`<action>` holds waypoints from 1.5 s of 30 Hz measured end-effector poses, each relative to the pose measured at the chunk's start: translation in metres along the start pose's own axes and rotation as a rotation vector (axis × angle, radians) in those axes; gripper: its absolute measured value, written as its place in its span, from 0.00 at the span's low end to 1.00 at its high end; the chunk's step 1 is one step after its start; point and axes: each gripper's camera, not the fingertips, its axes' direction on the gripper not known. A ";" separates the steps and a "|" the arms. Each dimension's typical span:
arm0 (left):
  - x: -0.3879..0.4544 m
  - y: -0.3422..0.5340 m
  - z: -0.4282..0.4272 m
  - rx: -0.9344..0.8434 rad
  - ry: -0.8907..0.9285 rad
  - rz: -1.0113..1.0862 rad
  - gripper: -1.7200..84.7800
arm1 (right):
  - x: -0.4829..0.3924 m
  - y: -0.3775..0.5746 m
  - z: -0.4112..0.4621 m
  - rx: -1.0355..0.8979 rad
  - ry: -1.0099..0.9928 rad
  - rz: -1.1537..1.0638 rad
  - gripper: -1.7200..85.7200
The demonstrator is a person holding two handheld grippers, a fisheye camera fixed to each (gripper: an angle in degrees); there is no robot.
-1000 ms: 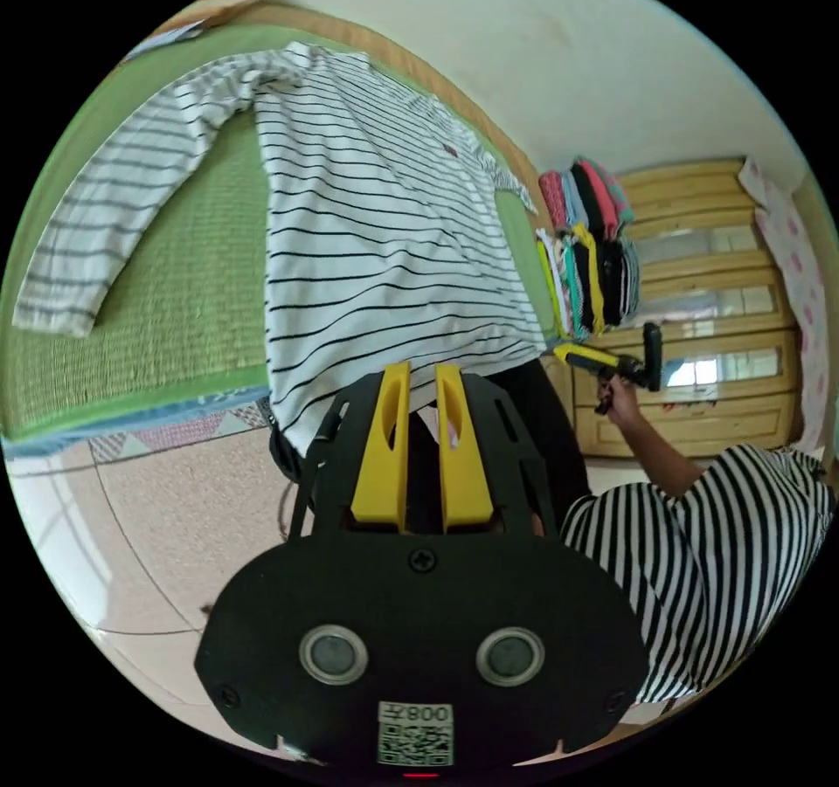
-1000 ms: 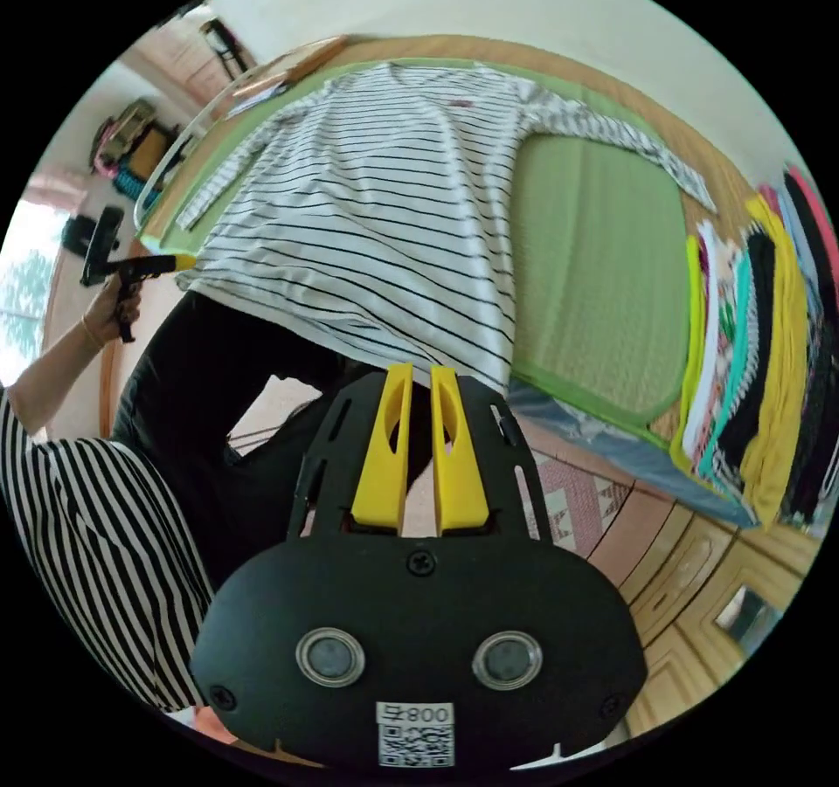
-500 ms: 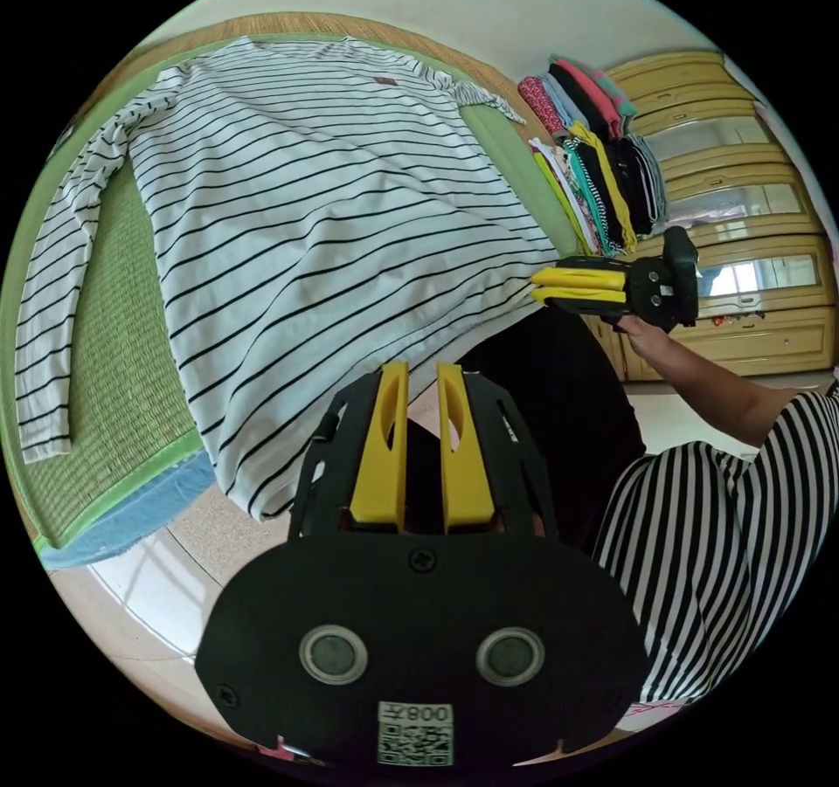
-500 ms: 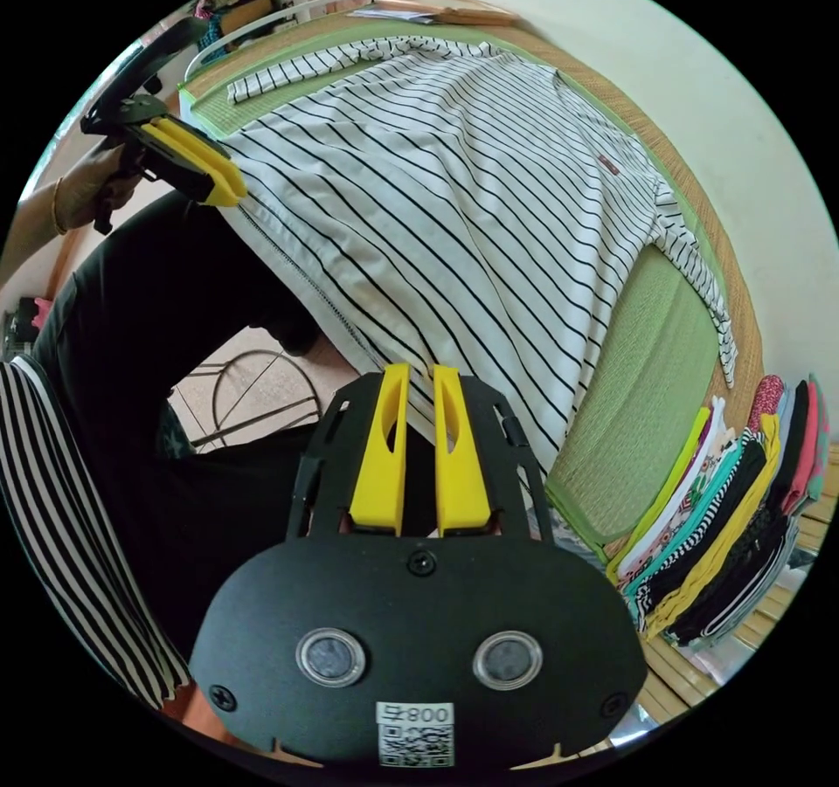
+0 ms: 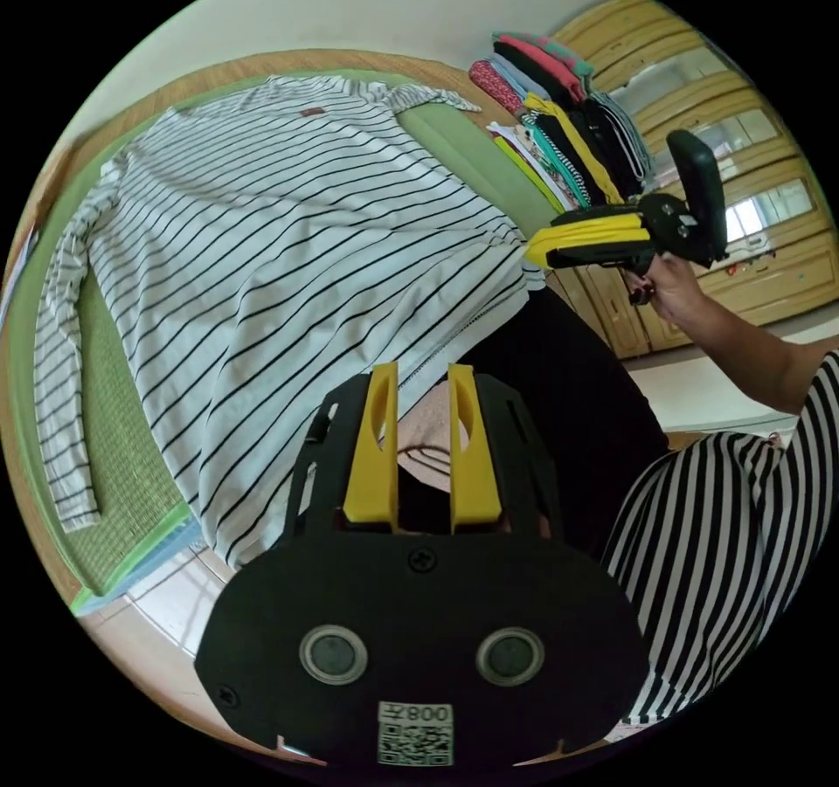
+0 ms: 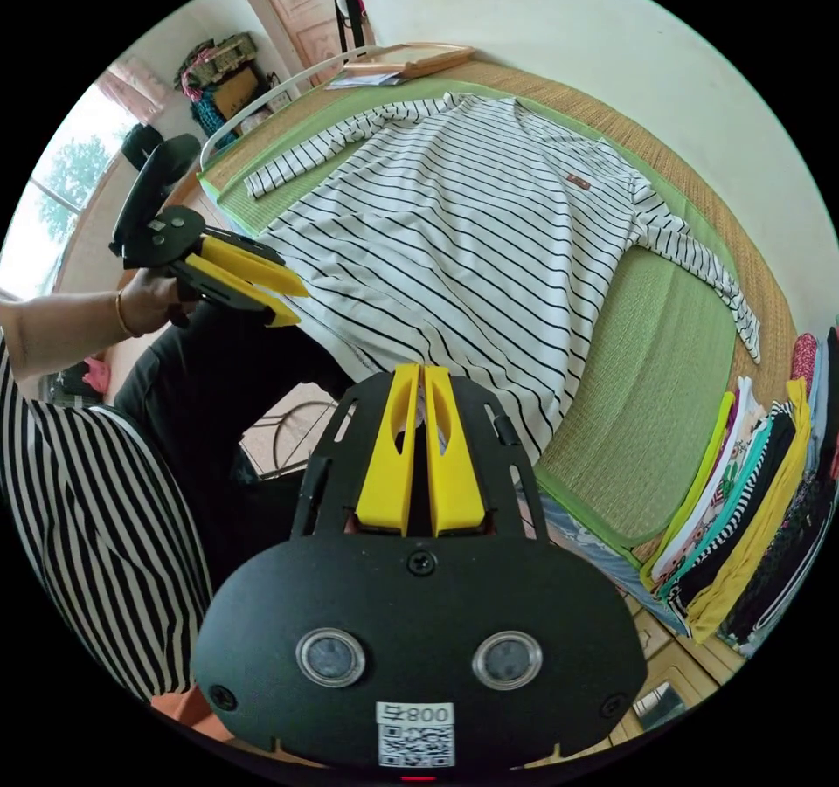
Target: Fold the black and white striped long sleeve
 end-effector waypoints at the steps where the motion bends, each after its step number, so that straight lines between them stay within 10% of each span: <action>1: 0.012 -0.005 -0.003 0.008 -0.025 0.020 0.13 | 0.002 0.000 -0.001 0.003 -0.004 0.003 0.02; 25: 0.104 -0.030 -0.007 -0.162 -0.314 0.156 0.07 | 0.020 0.006 0.065 -0.036 -0.121 0.043 0.02; 45: 0.051 0.010 -0.019 -0.147 -0.161 0.121 0.02 | -0.009 0.047 0.175 -0.155 -0.155 -0.012 0.02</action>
